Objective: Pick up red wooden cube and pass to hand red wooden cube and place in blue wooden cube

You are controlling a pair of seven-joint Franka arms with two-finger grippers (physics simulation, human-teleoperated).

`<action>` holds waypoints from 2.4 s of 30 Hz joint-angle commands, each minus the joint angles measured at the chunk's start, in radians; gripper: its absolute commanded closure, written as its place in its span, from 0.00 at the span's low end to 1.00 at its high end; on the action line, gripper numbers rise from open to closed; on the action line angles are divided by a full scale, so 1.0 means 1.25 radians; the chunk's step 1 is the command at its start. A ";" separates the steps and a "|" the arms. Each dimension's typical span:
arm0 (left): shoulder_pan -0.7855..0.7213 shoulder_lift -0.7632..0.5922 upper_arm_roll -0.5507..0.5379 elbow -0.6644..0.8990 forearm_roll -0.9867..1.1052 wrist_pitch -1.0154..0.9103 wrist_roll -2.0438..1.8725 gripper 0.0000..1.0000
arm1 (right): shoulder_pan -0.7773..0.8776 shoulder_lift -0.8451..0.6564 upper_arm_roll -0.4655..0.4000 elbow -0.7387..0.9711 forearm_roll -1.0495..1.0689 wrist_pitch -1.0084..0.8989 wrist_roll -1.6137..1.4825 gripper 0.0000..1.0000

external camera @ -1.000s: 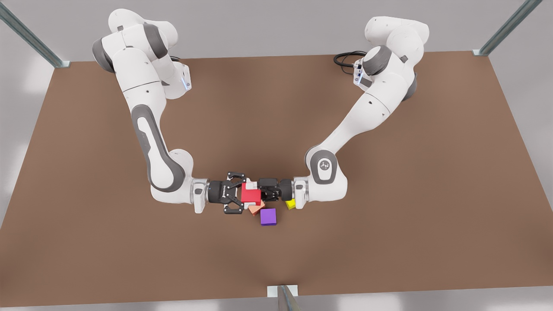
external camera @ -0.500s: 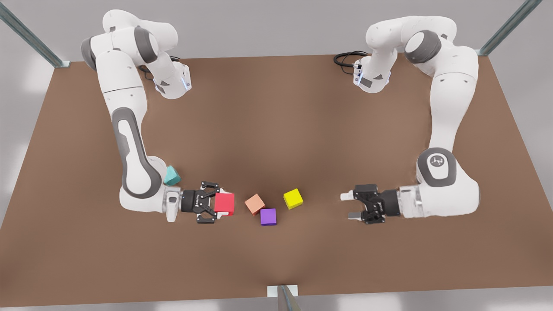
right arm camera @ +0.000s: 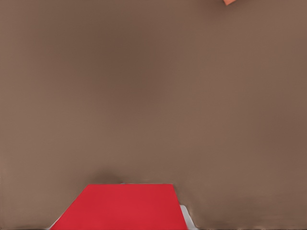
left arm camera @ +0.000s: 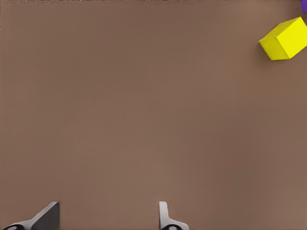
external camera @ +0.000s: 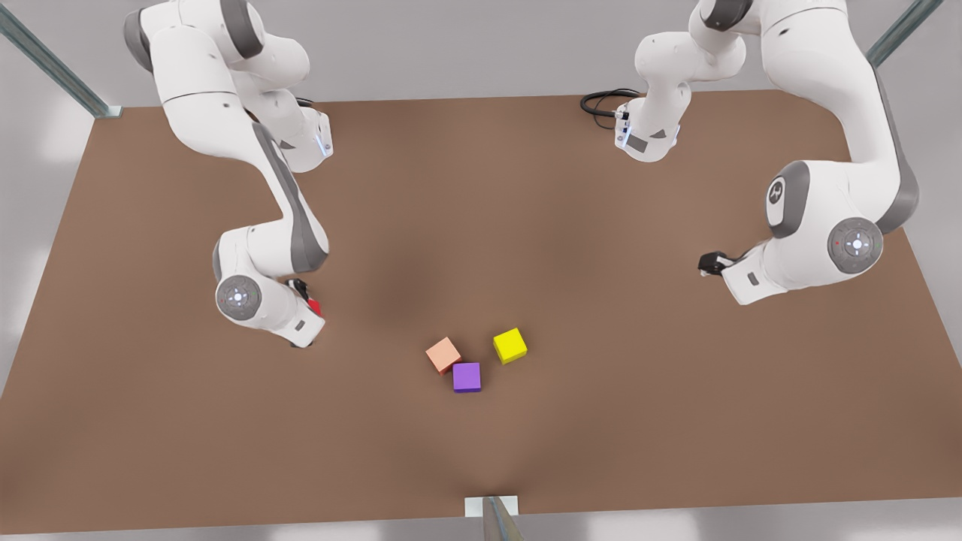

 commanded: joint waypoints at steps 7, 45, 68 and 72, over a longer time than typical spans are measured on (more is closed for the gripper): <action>0.004 0.012 0.000 0.000 -0.006 0.018 -0.072 0.00 | -0.015 -0.052 -0.006 -0.196 -0.054 0.291 0.770 0.36; 0.021 0.027 -0.001 0.001 -0.017 -0.027 -0.077 0.00 | -0.059 -0.113 -0.008 -0.406 -0.055 0.422 0.756 0.00; 0.017 0.026 -0.001 0.001 -0.016 -0.038 -0.076 0.00 | -0.076 -0.167 -0.011 0.071 0.027 -0.266 1.200 0.00; 0.019 0.025 -0.001 0.003 -0.016 -0.039 -0.077 0.00 | -0.078 -0.228 -0.047 0.270 0.011 -0.518 1.342 0.00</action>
